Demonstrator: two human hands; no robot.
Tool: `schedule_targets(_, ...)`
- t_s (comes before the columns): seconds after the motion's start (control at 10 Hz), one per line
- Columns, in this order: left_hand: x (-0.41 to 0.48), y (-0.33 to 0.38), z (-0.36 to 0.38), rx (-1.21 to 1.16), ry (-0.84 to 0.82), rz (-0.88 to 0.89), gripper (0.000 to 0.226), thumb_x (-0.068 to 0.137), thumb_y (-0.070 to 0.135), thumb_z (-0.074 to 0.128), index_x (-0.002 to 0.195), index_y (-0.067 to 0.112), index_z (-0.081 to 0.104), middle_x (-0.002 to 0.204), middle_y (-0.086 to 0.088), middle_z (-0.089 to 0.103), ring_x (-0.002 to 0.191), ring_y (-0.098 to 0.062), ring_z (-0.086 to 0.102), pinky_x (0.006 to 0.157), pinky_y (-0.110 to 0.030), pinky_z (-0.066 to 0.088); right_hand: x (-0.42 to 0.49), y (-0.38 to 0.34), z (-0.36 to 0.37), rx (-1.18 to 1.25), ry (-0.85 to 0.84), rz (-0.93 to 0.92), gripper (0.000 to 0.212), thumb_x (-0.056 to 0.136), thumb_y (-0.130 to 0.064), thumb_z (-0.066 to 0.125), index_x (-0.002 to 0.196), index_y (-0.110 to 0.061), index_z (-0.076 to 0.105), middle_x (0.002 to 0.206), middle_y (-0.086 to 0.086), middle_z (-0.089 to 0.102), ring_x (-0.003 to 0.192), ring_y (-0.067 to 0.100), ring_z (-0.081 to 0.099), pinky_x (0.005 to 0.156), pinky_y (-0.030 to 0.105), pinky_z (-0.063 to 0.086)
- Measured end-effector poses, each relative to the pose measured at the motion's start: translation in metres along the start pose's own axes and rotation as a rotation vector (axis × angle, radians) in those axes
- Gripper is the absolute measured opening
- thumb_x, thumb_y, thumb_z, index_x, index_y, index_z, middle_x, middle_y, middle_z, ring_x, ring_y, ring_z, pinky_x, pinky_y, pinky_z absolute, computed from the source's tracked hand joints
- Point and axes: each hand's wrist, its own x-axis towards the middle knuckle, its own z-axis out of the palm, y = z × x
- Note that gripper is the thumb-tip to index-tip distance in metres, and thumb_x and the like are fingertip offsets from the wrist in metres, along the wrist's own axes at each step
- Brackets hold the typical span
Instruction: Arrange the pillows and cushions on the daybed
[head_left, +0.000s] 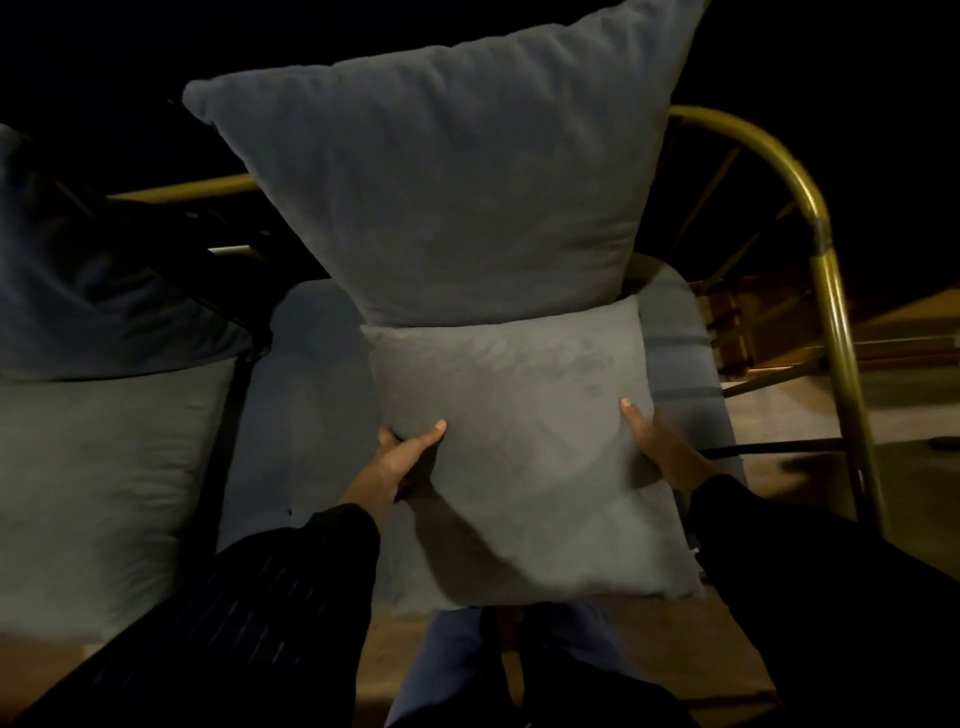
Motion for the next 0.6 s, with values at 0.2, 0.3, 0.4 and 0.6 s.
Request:
schedule_targets(0.2, -0.057, 0.026, 0.042, 0.796, 0.181, 0.322, 0.082, 0.099, 0.026, 0.051, 0.158, 0.028, -0.005, 0.165, -0.023, 0.004, 0.149, -0.048, 0.015, 0.121, -0.054, 0.022, -0.04, -0.027, 0.045, -0.542, 0.248, -0.334, 0.059, 0.102, -0.029, 0.033, 0.156, -0.022, 0.011, 0.163, 0.012, 0.015, 0.15, 0.034, 0.017, 0.115, 0.054, 0.026)
schedule_targets(0.3, -0.077, 0.017, 0.06, 1.171, 0.014, 0.599, 0.081, 0.095, 0.008, 0.041, 0.155, 0.044, 0.0, 0.167, -0.007, -0.015, 0.151, -0.049, -0.008, 0.119, -0.061, 0.014, -0.065, -0.027, 0.074, -0.712, 0.218, -0.331, 0.06, 0.102, -0.038, 0.029, 0.156, -0.03, 0.004, 0.166, 0.004, 0.003, 0.153, 0.028, 0.003, 0.115, 0.06, 0.019)
schedule_targets(0.4, -0.093, 0.005, 0.066, 1.36, -0.16, 0.574, 0.086, 0.093, 0.006, 0.044, 0.155, 0.045, -0.002, 0.165, 0.002, -0.023, 0.149, -0.045, -0.021, 0.118, -0.066, 0.011, -0.09, -0.018, 0.077, -0.76, 0.141, -0.321, 0.066, 0.1, -0.04, 0.034, 0.157, -0.024, 0.004, 0.166, 0.004, 0.0, 0.154, 0.025, 0.0, 0.117, 0.057, 0.017)
schedule_targets(0.6, -0.112, 0.058, 0.068, 1.425, -0.279, 0.543, 0.067, 0.094, 0.015, 0.052, 0.156, 0.021, 0.026, 0.161, -0.019, 0.024, 0.145, -0.044, 0.029, 0.117, -0.048, 0.032, -0.112, -0.023, 0.035, -0.622, -0.089, -0.266, 0.074, 0.099, -0.034, 0.047, 0.157, -0.01, 0.007, 0.166, 0.007, 0.007, 0.152, 0.022, 0.013, 0.12, 0.029, 0.011)
